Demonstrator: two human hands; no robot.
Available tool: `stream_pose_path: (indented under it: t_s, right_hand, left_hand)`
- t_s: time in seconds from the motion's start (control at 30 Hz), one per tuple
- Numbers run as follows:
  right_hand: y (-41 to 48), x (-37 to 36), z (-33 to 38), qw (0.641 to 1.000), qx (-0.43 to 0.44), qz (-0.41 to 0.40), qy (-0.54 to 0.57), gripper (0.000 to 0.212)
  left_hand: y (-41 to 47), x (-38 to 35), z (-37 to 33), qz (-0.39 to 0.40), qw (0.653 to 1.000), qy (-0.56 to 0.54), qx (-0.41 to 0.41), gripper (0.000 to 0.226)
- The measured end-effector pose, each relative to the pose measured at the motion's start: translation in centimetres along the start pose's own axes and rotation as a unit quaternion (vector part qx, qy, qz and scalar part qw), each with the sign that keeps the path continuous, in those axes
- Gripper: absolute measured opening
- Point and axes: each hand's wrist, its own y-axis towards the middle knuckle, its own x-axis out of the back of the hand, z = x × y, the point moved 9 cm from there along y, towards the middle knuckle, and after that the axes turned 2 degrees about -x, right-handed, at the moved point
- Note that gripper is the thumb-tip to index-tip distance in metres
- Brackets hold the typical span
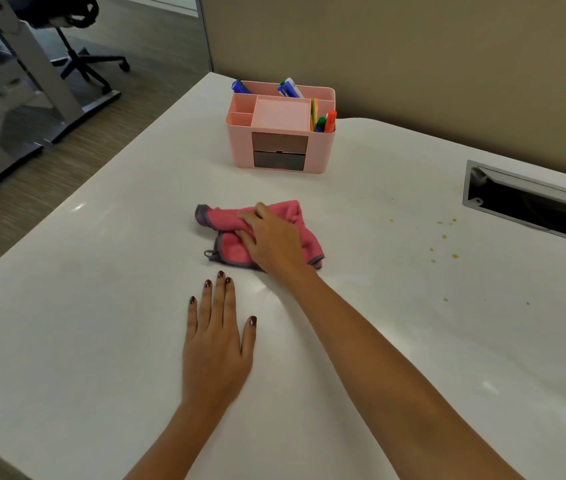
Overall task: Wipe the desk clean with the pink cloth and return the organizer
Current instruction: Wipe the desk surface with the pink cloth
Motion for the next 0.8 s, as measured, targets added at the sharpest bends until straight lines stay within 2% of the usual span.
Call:
stream_pose_path:
  t_s: [0.07,0.17,0.3,0.4,0.5,0.57,0.67,0.73,0.8]
  right_hand:
    - [-1.5,1.5,-2.3,0.999,-0.030,-0.024,-0.006,0.028]
    - [-3.8,3.8,-7.8,0.987,-0.138,-0.067,-0.049,0.025]
    - [-8.2,8.1,-16.2,0.916,-0.358,-0.142,-0.110,0.030]
    - [-9.6,9.0,-18.1,0.879,-0.438,-0.158,-0.098,0.031]
    - [-8.9,8.0,-14.5,0.898,-0.402,-0.144,-0.102,0.030]
    - [-8.6,6.3,-10.1,0.932,-0.329,-0.109,-0.105,0.030]
    - [-9.6,4.0,-4.1,0.975,-0.210,-0.065,-0.042,0.029]
    - [-11.1,4.2,-2.6,0.983,-0.170,-0.062,-0.019,0.027]
    - [-12.9,5.4,-3.7,0.981,-0.174,-0.079,-0.039,0.025]
  left_hand:
    - [0.0,0.0,-0.1,0.000,1.000,-0.004,-0.004,0.066]
    - [-0.1,0.2,-0.2,-0.002,1.000,-0.009,-0.004,0.065]
    - [-0.2,0.3,-0.1,-0.002,1.000,-0.008,-0.001,0.066]
    - [-0.2,0.2,-0.3,0.000,1.000,0.001,-0.005,0.068]
    - [-0.2,0.2,-0.3,0.001,1.000,0.009,-0.006,0.068]
    - [-0.1,0.3,-0.3,0.000,1.000,0.011,-0.006,0.068]
    - [-0.1,0.3,-0.3,0.000,1.000,0.011,-0.006,0.067]
    - [0.0,0.4,-0.3,0.001,1.000,0.017,-0.006,0.065]
    - [-0.1,0.4,-0.2,0.000,1.000,0.019,-0.007,0.063]
